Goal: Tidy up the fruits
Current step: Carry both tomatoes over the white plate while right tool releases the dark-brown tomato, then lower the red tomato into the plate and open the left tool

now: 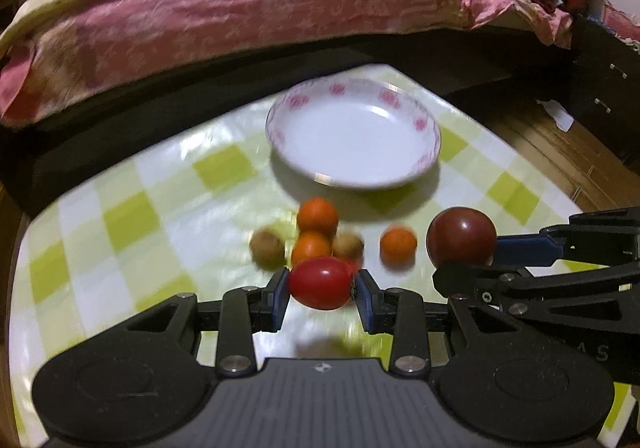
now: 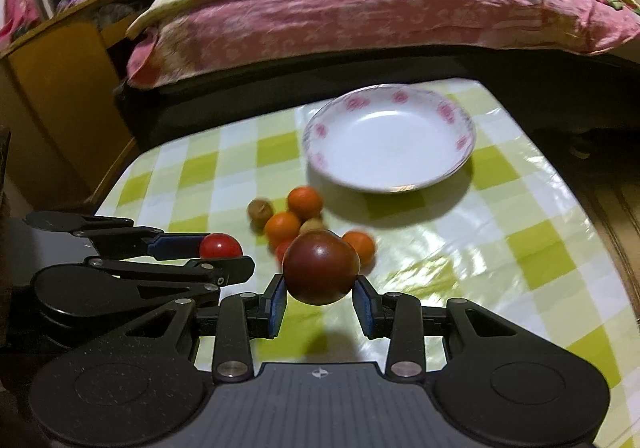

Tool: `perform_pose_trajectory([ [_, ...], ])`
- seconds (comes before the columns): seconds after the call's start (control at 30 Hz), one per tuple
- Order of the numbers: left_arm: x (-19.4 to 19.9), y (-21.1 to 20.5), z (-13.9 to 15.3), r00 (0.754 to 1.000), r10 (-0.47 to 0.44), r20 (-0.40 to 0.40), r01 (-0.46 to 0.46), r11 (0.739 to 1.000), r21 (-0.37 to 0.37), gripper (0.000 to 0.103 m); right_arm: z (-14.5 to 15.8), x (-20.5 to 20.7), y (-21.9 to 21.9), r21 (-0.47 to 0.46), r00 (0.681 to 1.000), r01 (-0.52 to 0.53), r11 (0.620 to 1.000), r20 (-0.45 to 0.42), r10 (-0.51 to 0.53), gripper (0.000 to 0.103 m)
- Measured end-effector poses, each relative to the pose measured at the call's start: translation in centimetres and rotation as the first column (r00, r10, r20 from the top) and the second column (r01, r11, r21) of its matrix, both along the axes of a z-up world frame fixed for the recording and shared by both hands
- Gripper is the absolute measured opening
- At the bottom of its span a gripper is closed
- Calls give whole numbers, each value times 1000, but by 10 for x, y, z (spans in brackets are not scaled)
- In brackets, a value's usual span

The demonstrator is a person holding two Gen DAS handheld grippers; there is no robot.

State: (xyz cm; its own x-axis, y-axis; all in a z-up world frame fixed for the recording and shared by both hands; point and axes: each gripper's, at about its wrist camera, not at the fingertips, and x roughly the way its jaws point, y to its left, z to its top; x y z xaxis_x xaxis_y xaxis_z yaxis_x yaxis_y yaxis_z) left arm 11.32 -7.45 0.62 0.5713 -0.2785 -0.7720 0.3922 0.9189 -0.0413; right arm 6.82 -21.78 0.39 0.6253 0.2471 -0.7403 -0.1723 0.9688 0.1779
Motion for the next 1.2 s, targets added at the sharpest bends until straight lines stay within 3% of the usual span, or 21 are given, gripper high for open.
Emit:
perform_pose_trajectory([
  [0.3, 57, -26, 6, 999, -22, 48, 22, 1000, 2, 43, 5, 53, -21, -19, 999, 50, 999, 19, -50, 32],
  [0.53, 85, -37, -8, 999, -19, 30, 19, 1000, 6, 43, -6, 83, -31, -33, 997, 73, 997, 9, -73, 32],
  [0.8, 97, -34, -21, 1000, -3, -4, 3, 1000, -4, 42, -17, 103, -34, -43, 997, 71, 997, -14, -71, 36],
  [1.2, 103, -32, -21, 1000, 14, 8, -14, 1000, -14, 45, -18, 109, -30, -57, 997, 72, 996, 17, -71, 36],
])
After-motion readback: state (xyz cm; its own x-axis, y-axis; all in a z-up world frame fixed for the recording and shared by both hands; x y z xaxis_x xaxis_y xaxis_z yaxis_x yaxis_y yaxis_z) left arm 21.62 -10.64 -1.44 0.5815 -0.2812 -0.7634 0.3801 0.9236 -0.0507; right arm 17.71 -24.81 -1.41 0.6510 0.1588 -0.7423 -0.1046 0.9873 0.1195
